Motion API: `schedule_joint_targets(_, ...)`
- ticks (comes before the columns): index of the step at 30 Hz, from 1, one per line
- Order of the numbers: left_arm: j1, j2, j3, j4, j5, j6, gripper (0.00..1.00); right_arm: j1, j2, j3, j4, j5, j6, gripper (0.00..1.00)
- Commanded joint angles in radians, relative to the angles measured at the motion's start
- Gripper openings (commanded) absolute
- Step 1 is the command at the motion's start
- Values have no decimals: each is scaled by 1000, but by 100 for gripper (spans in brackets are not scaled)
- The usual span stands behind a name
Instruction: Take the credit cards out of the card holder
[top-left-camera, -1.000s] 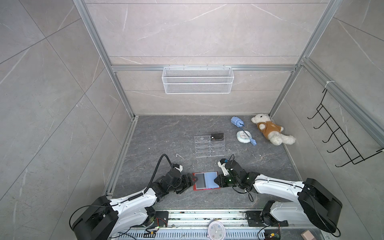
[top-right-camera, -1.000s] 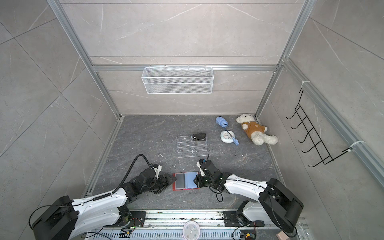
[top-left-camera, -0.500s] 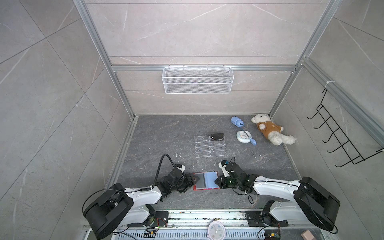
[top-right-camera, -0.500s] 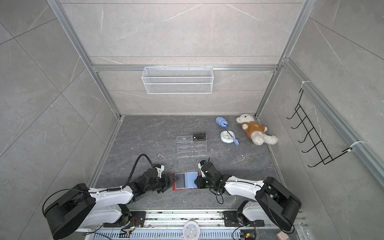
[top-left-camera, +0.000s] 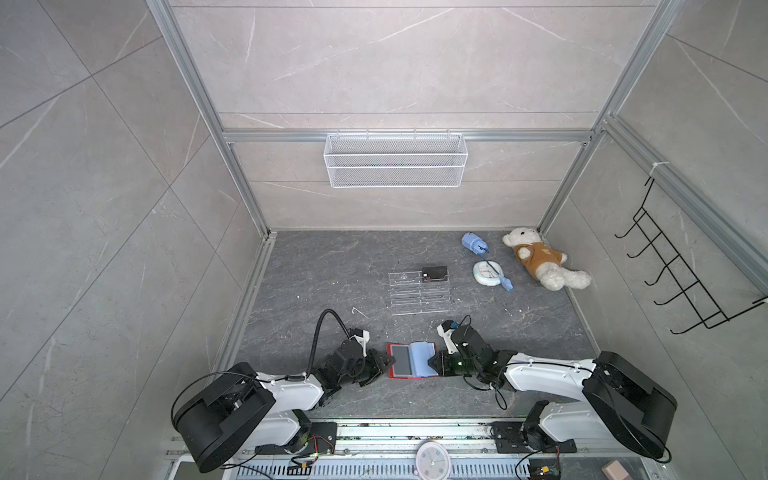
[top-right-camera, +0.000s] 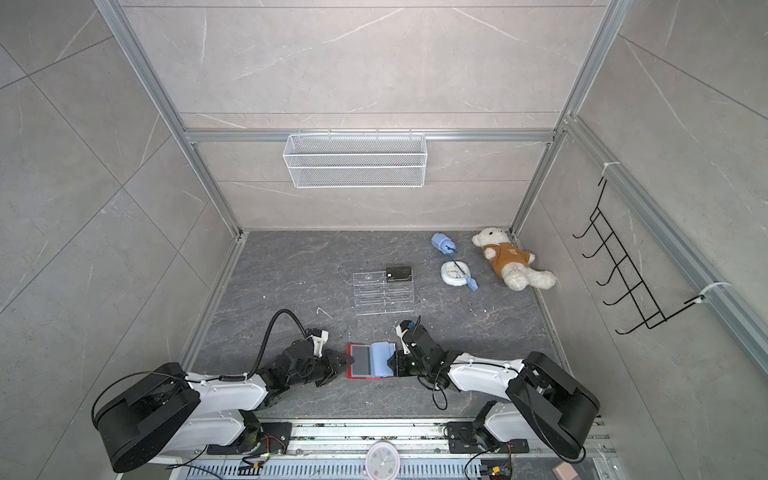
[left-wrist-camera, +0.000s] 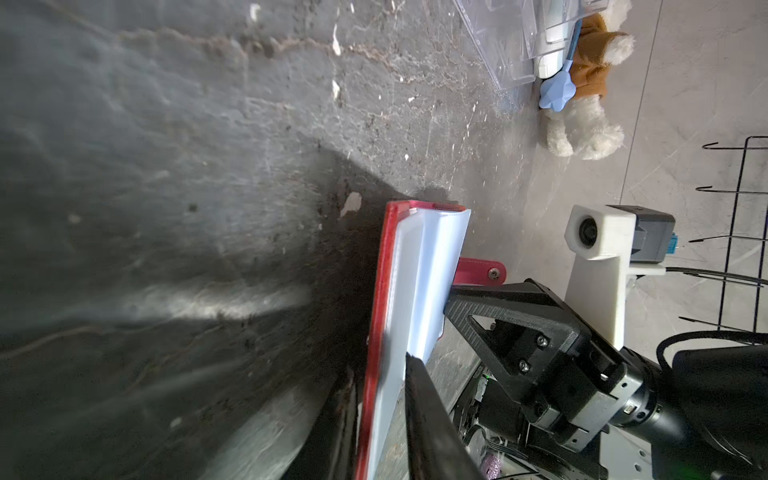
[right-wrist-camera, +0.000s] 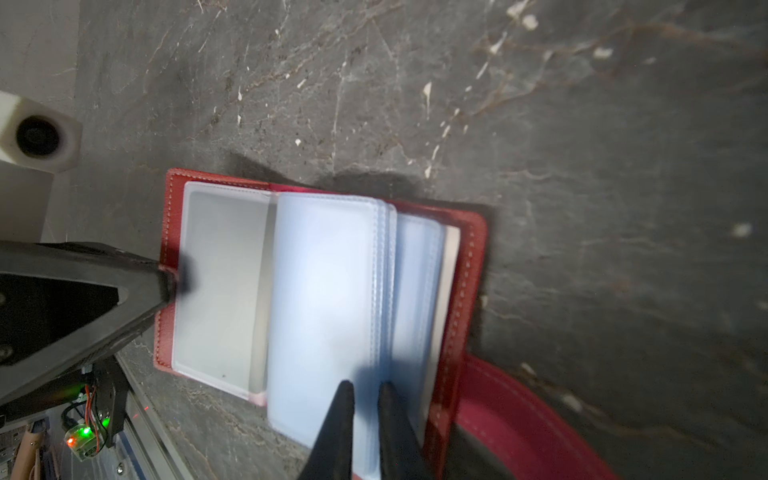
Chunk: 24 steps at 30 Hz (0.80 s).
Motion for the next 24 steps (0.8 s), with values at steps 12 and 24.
schedule_joint_targets(12,-6,-84,-1,66,-14,45,19,-4,25,-17,-40,3,4,17)
schedule_joint_targets(24,-11,-57,16,37,-6,69,9,-3,21,-22,-38,-5,5,15)
